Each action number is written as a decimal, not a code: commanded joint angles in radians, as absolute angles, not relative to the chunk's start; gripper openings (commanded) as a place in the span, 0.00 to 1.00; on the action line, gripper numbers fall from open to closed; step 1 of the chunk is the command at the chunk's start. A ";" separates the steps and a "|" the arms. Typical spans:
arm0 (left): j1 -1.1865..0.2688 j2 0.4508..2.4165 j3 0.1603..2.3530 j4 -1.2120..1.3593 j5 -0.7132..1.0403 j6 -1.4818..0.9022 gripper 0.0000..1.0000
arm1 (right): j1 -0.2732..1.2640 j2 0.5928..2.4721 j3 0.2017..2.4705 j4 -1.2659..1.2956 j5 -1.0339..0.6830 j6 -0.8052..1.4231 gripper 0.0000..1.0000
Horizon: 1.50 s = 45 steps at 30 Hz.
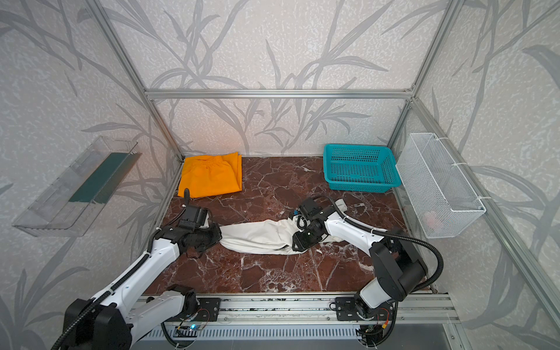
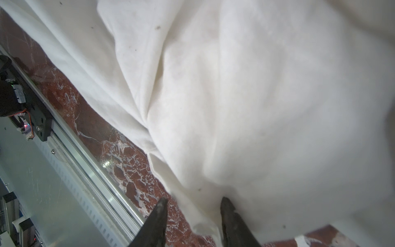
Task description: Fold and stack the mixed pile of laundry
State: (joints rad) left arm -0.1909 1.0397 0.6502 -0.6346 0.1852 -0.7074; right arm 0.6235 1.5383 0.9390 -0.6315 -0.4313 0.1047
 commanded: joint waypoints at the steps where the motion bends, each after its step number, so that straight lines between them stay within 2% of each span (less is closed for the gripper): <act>1: -0.187 1.040 0.665 -0.636 0.172 -0.698 0.00 | 0.622 1.534 0.923 -0.628 -0.433 0.092 0.32; 5: -0.187 1.041 0.678 -0.640 0.171 -0.701 0.00 | 0.624 1.552 0.920 -0.618 -0.423 0.089 0.08; 7: -0.188 1.036 0.694 -0.657 0.176 -0.700 0.00 | 0.624 1.539 0.926 -0.627 -0.415 0.092 0.00; 11: -0.188 1.002 0.775 -0.736 0.151 -0.673 0.00 | 0.625 1.434 0.988 -0.676 -0.368 0.090 0.00; 18: -0.189 0.989 1.086 -0.893 0.101 -0.588 0.00 | 0.624 1.244 1.293 -0.825 -0.201 0.012 0.00; 25: -0.189 1.010 1.447 -0.995 0.024 -0.499 0.00 | 0.626 1.193 1.619 -0.957 -0.102 -0.091 0.00; 30: -0.189 1.018 1.594 -1.048 0.075 -0.453 0.00 | 0.626 1.152 1.730 -1.006 -0.107 -0.129 0.00; 37: -0.189 0.990 1.606 -1.116 0.228 -0.420 0.00 | 0.626 1.117 1.755 -1.085 -0.025 -0.172 0.00; 41: -0.189 0.957 1.484 -1.069 0.164 -0.436 0.00 | 0.626 1.136 1.664 -1.035 -0.017 -0.180 0.00; 45: -0.189 0.989 1.316 -0.929 0.078 -0.472 0.00 | 0.619 1.223 1.548 -0.869 0.038 -0.190 0.00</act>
